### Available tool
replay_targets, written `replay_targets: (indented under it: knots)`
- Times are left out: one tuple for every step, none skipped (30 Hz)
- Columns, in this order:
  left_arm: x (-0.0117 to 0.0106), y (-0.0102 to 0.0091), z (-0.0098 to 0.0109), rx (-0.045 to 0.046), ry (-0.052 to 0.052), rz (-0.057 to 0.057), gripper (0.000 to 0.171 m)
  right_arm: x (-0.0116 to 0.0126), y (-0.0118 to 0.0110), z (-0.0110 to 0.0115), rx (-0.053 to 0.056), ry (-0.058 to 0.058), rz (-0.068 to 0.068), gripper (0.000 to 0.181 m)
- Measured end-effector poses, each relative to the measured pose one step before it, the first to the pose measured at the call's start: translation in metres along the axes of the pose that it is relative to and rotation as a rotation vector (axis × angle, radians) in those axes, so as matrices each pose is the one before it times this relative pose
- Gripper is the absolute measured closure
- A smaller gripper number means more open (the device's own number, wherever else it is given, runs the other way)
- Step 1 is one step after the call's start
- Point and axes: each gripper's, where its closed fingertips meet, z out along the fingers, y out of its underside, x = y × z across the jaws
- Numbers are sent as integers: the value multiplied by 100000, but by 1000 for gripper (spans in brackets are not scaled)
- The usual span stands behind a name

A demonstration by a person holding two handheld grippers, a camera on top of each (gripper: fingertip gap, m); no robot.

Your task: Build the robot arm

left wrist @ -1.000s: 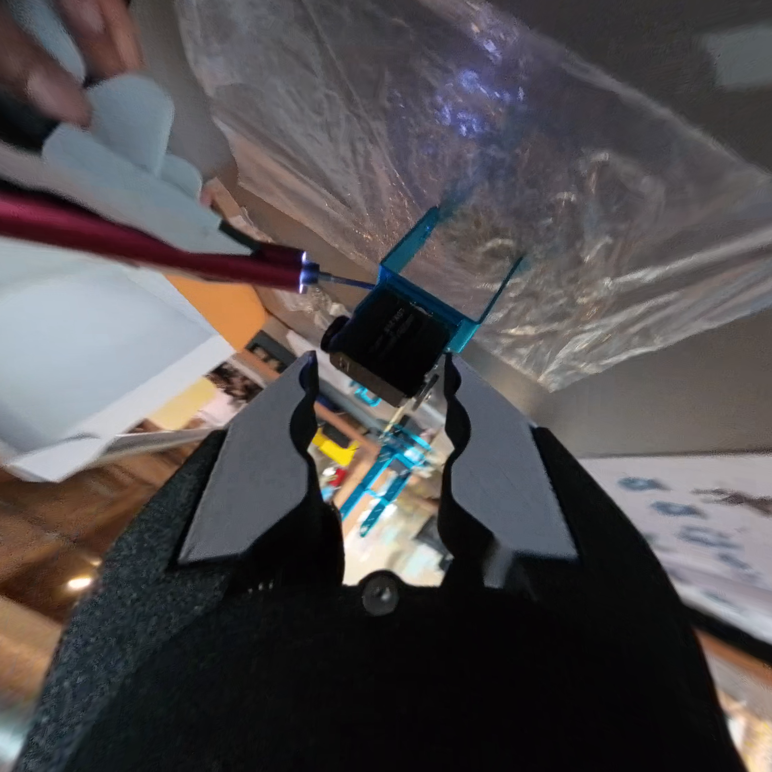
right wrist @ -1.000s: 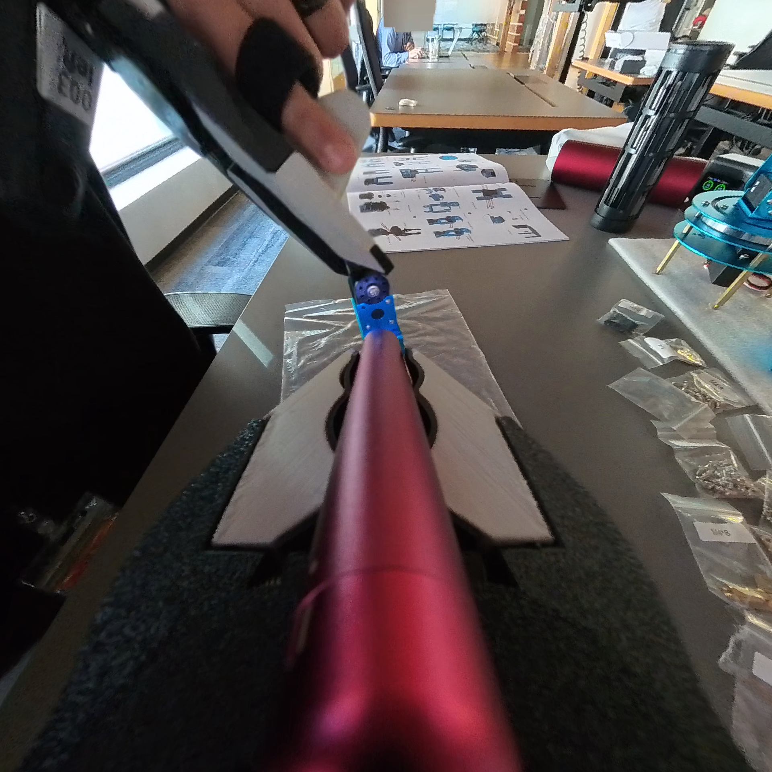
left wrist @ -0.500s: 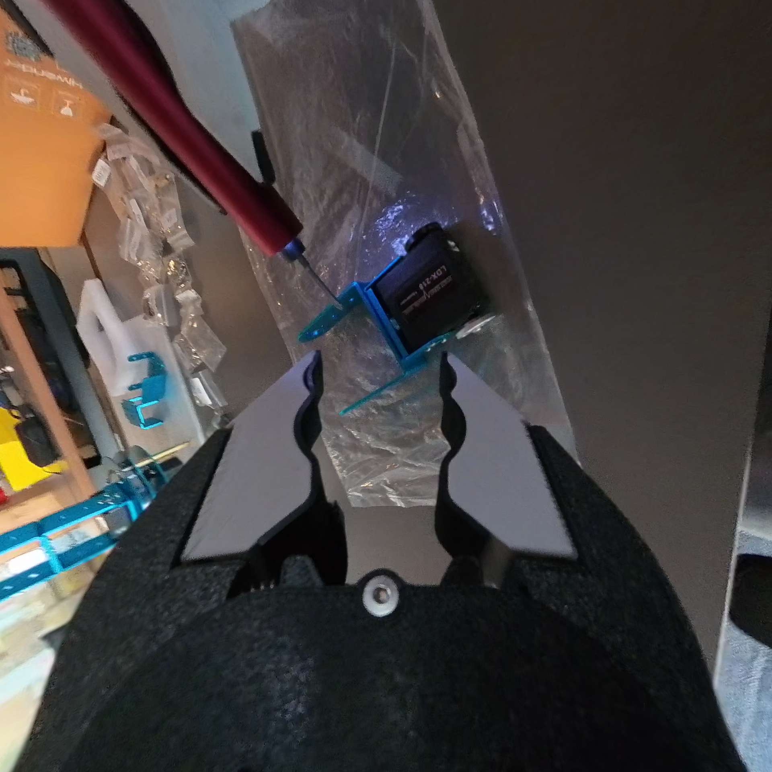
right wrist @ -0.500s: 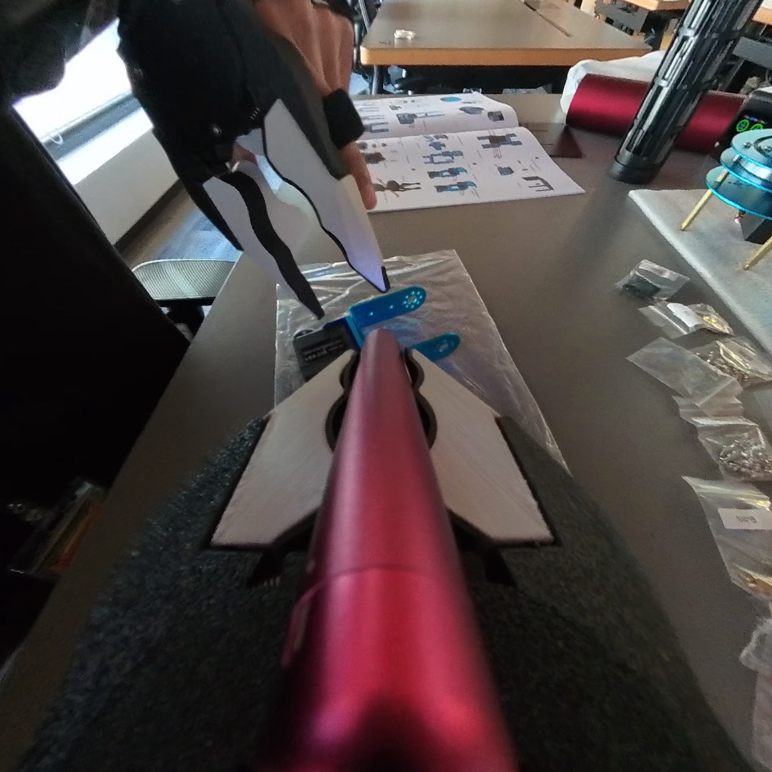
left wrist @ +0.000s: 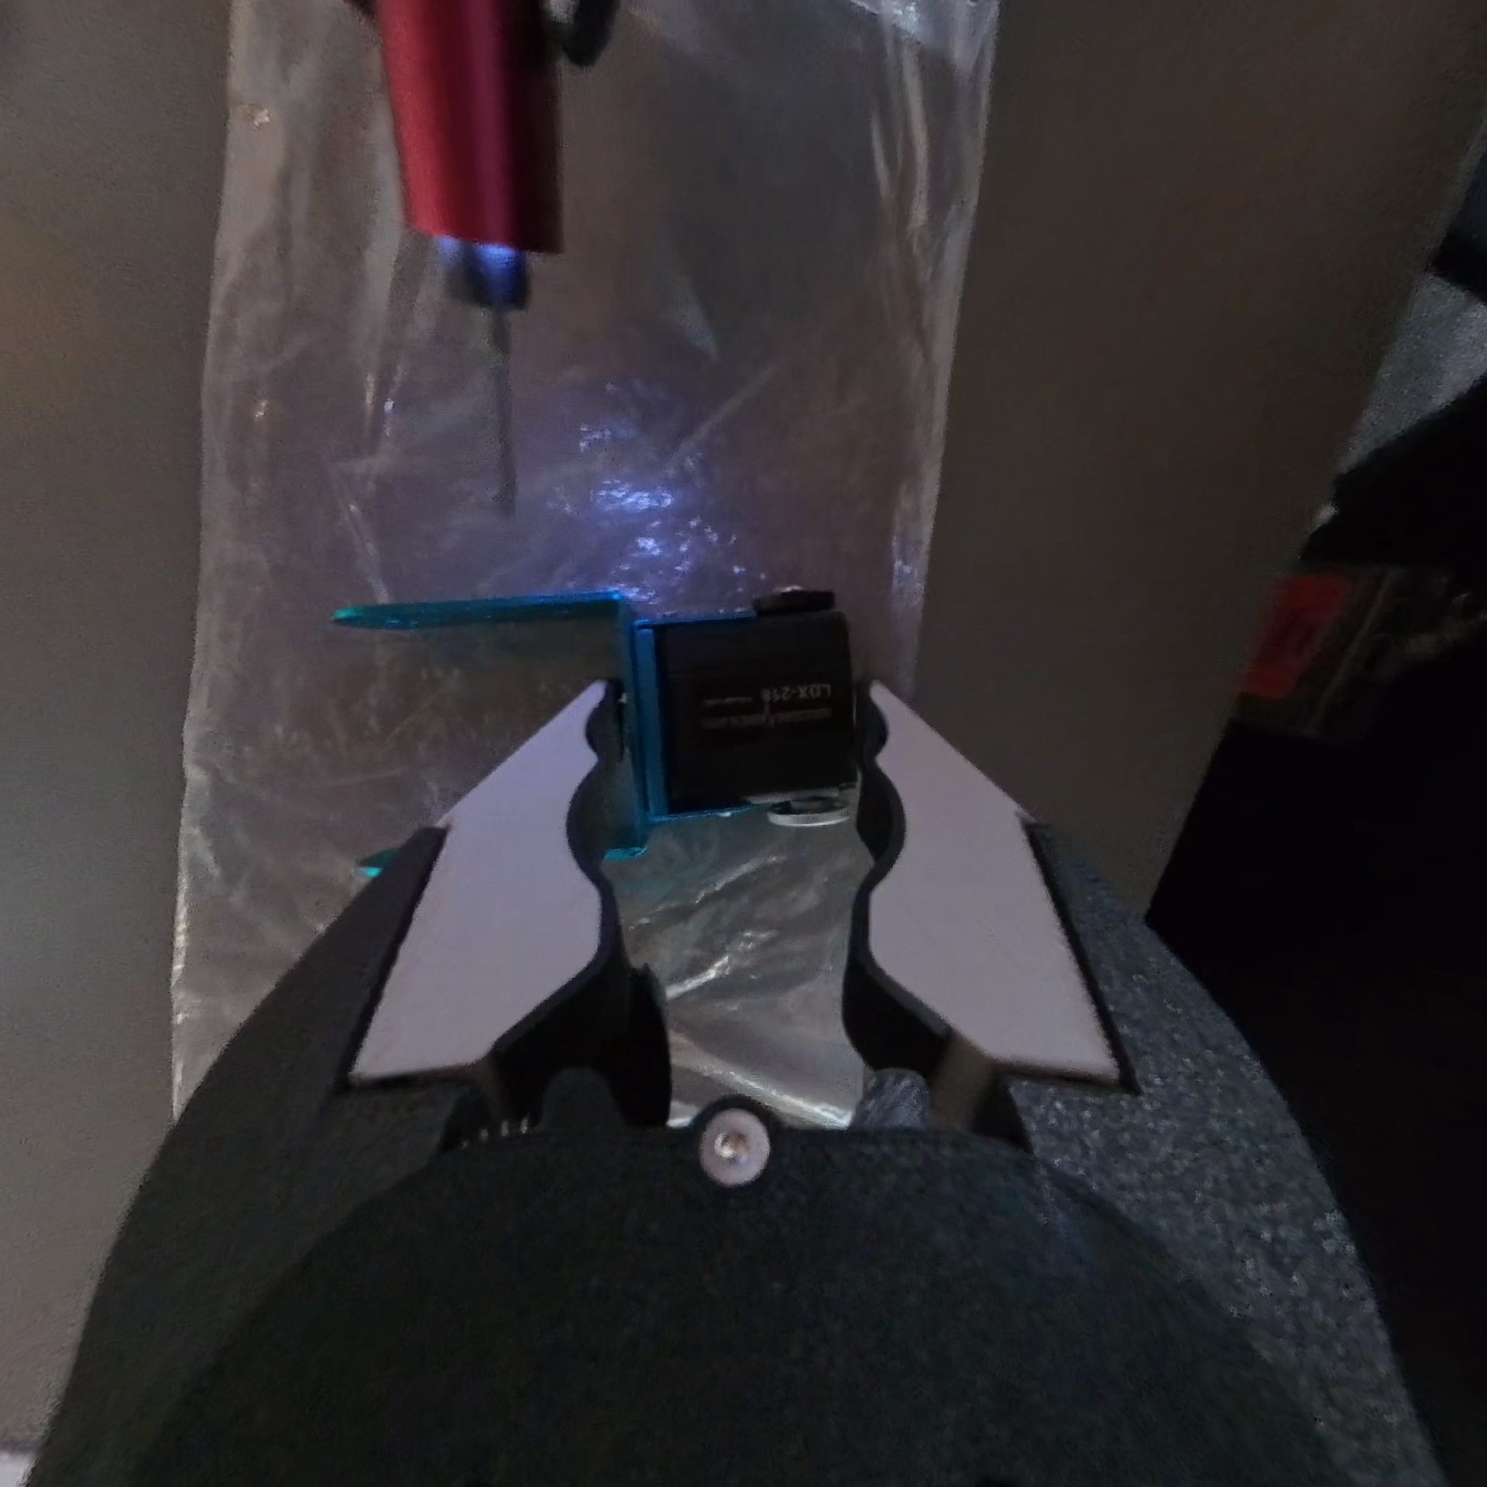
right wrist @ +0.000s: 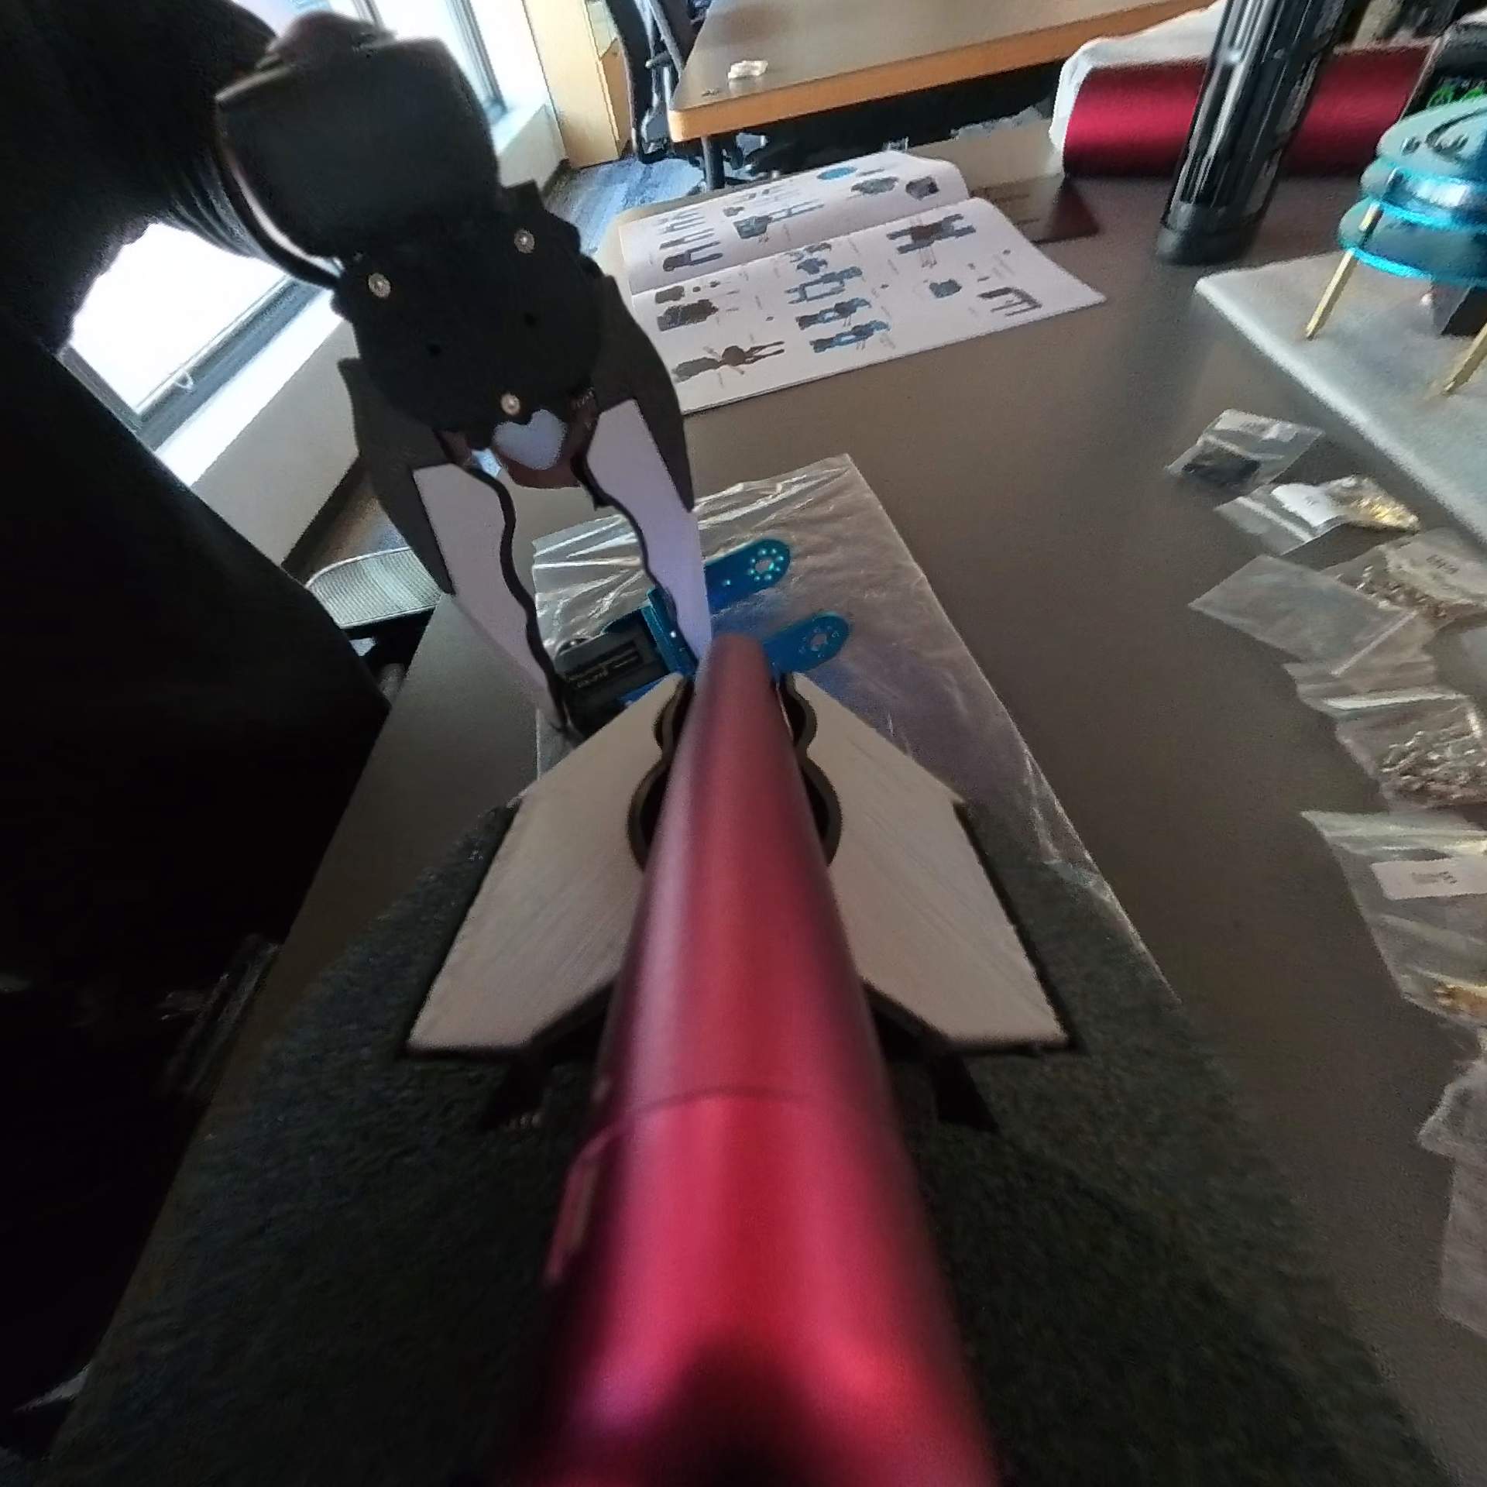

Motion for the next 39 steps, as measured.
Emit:
replay_targets:
  knots:
    - [122, 18, -19, -130, 898, 2059, 115, 34, 120, -10, -274, -760, 1361, 159]
    - [16, 56, -106, -770, -377, 2865, 116, -59, 27, -45, 396, -1397, 1066, 159]
    - [-339, -78, -250, 1103, -3943, 4273, 116, -122, -42, -88, 800, -1920, 1055, 158]
    - [-708, -85, -430, 1821, -6628, 5842, 116, -39, -114, -130, 1244, -1346, 968, 158]
    - [-1001, 53, -460, 1550, -7466, 3586, 116, 68, -180, -141, 1578, -631, 1068, 158]
    - [-897, 44, -361, 2525, -5325, -140, 116, 42, -203, -124, 1416, -531, 1435, 158]
    - [-765, -294, -297, 5919, -3694, -2367, 116, -52, -286, -80, 1781, -860, 1880, 158]
    - [-620, -581, -203, 8281, -2906, -2709, 116, -251, -436, -40, 2405, -1562, 1691, 158]
    - [-640, -564, -17, 7612, -3698, -2535, 116, -251, -558, -5, 3365, -717, -17, 158]
    - [-814, -531, 136, 6386, -5345, -2208, 116, -64, -475, -11, 2826, 929, -1385, 159]
    - [-683, -425, 238, 5215, -4696, -1939, 116, 58, -323, -45, 1533, 1705, -2225, 158]
    - [-446, -272, 293, 4128, -3562, 533, 116, 233, -165, -80, 646, 2560, -2243, 158]
    - [-389, 44, 323, 1953, -3833, 2759, 116, 280, -72, -111, 140, 2452, -1709, 158]
    - [-295, 337, 321, -286, -3667, 4158, 116, 267, -180, -135, 1297, 1937, -678, 157]
    - [-142, 369, 289, -725, -2839, 5989, 116, 101, -200, -129, 1476, 512, -41, 160]
    - [-185, 255, 223, -357, -3094, 6781, 116, 111, -66, -76, 717, 629, -506, 157]
    - [-97, 129, 128, -576, -2598, 6857, 116, 67, 126, 35, -436, 101, -289, 159]
    - [-96, -52, 34, -782, -2038, 4246, 116, 110, 346, 156, -1889, 438, 123, 160]
    - [96, -205, 32, 216, -569, 1529, 116, 177, 318, 177, -1772, 1472, -48, 160]
    - [438, -275, 68, 1205, 1315, -142, 116, 59, 283, 205, -1682, 826, 562, 160]
    - [743, -162, 119, 617, 3005, -818, 116, -64, 344, 225, -2257, 91, 660, 160]
    - [716, 35, 137, -713, 2240, 1012, 116, 43, 245, 174, -1392, 1236, -786, 160]
    - [230, 9, 84, -342, -1378, 3788, 116, 117, 321, 141, -1830, 1569, -1297, 158]
    - [-62, -12, -20, 172, -1196, 518, 116, 114, 71, -23, -484, 638, -85, 158]
    - [-23, 65, -2, 162, 961, -1961, 116, 67, 133, -59, -1110, -467, 1026, 159]
    - [-88, 104, 32, -237, 699, -1773, 116, 79, 50, -92, -55, -498, 728, 160]
    - [-83, 59, 46, -203, -275, -127, 116, 27, 63, -90, -4, -768, 211, 157]
    - [-14, -7, 33, -53, -228, 265, 116, 9, 74, -38, -80, -655, 107, 159]
    - [-7, 1, 12, -1, -109, -13, 116, 17, 152, 38, -533, -585, 461, 157]
    - [-8, -1, -17, 50, -90, 28, 116, -157, 100, 63, -224, -1347, 368, 157]
    - [12, -13, -10, 86, -189, 268, 116, -141, -24, 61, 522, -1043, 348, 160]
    - [13, -21, -1, 101, -175, 282, 116, -24, -41, 42, 281, -17, -6, 161]
    - [11, 0, -5, 49, 41, 117, 116, 81, -37, -1, 229, 679, -538, 161]
    - [-1, 4, 9, -50, 153, -182, 116, 46, -45, -35, 351, 170, -82, 161]
    - [-1, 5, 8, -55, 151, -192, 116, 9, -62, -50, 528, -407, 682, 158]
    - [10, 6, 8, -53, 155, -133, 116, -17, -92, -59, 745, -693, 795, 160]
    - [-12, 2, 15, -78, 68, -195, 116, 36, -62, -44, 418, -184, 564, 161]
    - [-1, -7, -2, 24, -97, 128, 116, 84, -2, -11, 67, 364, 3, 159]
    - [4, -4, -8, 60, -193, 262, 117, -32, 19, 20, -78, -187, -202, 158]
